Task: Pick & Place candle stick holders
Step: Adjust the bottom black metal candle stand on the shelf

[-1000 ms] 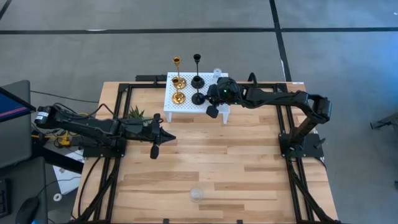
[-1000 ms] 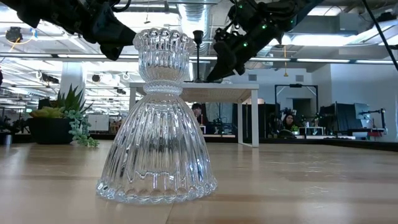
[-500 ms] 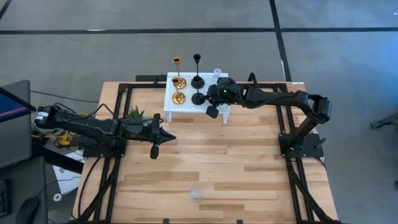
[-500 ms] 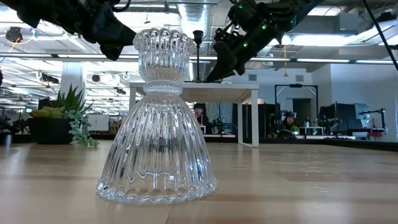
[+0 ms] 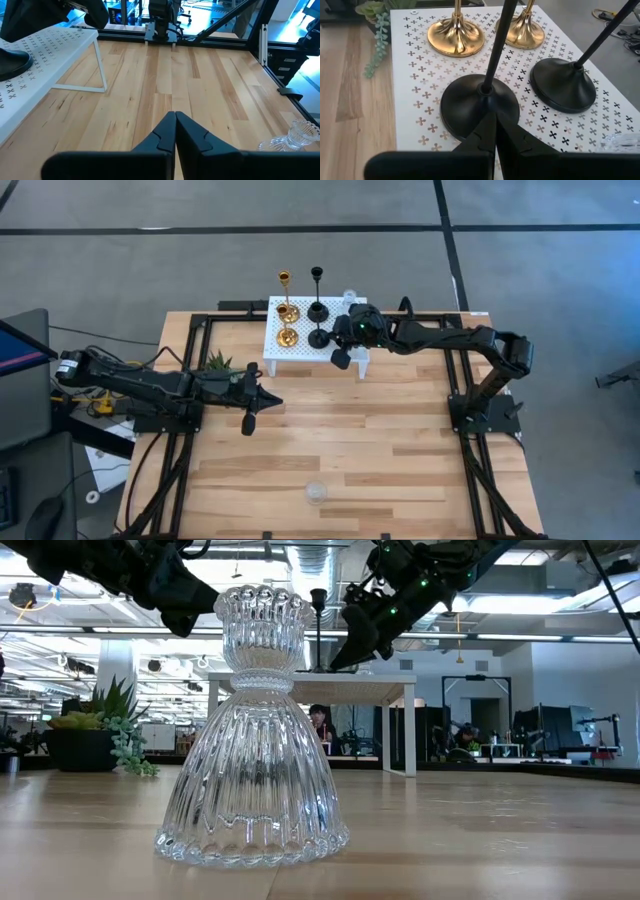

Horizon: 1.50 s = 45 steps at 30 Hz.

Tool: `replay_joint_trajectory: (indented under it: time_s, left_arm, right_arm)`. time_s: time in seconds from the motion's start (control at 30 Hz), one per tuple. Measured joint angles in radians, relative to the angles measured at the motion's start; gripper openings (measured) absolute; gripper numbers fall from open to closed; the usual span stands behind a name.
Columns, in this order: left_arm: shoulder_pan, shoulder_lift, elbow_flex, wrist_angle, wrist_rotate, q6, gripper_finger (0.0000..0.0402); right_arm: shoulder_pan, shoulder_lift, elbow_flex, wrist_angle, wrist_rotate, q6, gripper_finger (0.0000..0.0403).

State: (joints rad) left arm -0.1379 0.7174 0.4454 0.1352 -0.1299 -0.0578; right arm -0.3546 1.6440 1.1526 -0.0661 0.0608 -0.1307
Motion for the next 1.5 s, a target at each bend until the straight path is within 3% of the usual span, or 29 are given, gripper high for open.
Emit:
replay_joint_trajectory:
  time_s: [1.5]
  left_arm:
    - [0.000, 0.000, 0.000, 0.000, 0.000, 0.000, 0.0006]
  right_arm:
    - [0.001, 0.000, 0.000, 0.180, -0.061, -0.008, 0.0000]
